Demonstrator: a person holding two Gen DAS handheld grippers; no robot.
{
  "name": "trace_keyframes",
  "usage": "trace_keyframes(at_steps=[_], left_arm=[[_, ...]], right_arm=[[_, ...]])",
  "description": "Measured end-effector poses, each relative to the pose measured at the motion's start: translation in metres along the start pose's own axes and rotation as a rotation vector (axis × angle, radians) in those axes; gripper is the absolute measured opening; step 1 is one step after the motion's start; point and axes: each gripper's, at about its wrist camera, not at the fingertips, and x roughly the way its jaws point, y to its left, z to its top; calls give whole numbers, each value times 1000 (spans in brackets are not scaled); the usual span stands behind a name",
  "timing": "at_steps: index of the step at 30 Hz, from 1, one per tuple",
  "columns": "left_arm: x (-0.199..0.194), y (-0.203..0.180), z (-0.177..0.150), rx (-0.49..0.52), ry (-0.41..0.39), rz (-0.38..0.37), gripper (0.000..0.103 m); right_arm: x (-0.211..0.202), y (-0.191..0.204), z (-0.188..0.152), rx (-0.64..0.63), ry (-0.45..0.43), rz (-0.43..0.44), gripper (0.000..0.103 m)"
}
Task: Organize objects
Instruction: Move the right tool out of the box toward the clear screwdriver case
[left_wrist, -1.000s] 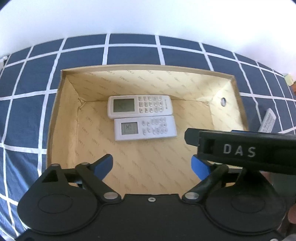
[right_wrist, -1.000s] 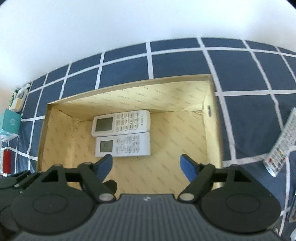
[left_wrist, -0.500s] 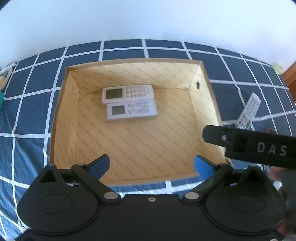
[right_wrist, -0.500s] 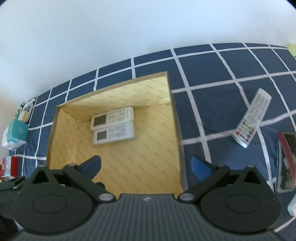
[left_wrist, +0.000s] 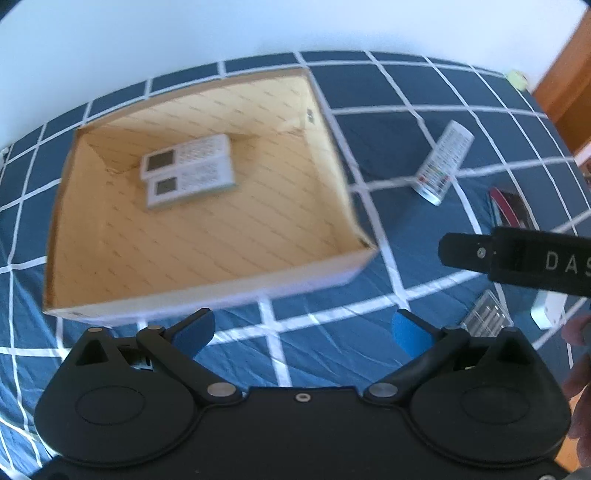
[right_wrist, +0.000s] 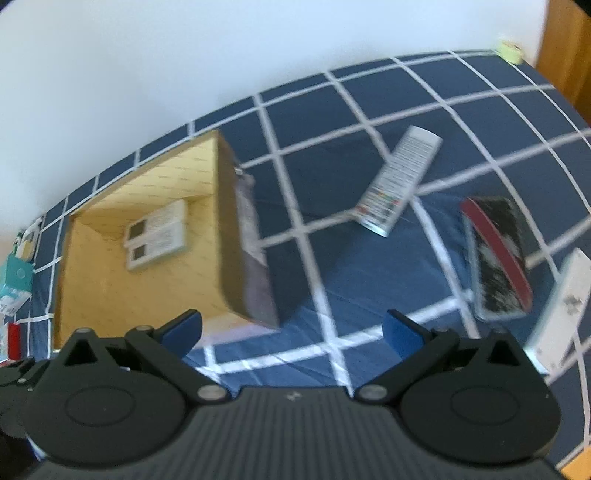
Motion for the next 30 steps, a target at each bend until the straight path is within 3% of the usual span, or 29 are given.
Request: trace_keyframes(at_steps=[9,16,30], left_arm=[[14,-47,-20,22,39,-26,103],[23,-74,-31,-14,52,-14,103],[48,-120,-62,-275,67,82,103]], right_arm=[[-7,-55,-21,36,27,-37,103],[-6,-82,-23,-15,62,-27,103],[22,-125,-15,-277,196,65,103]])
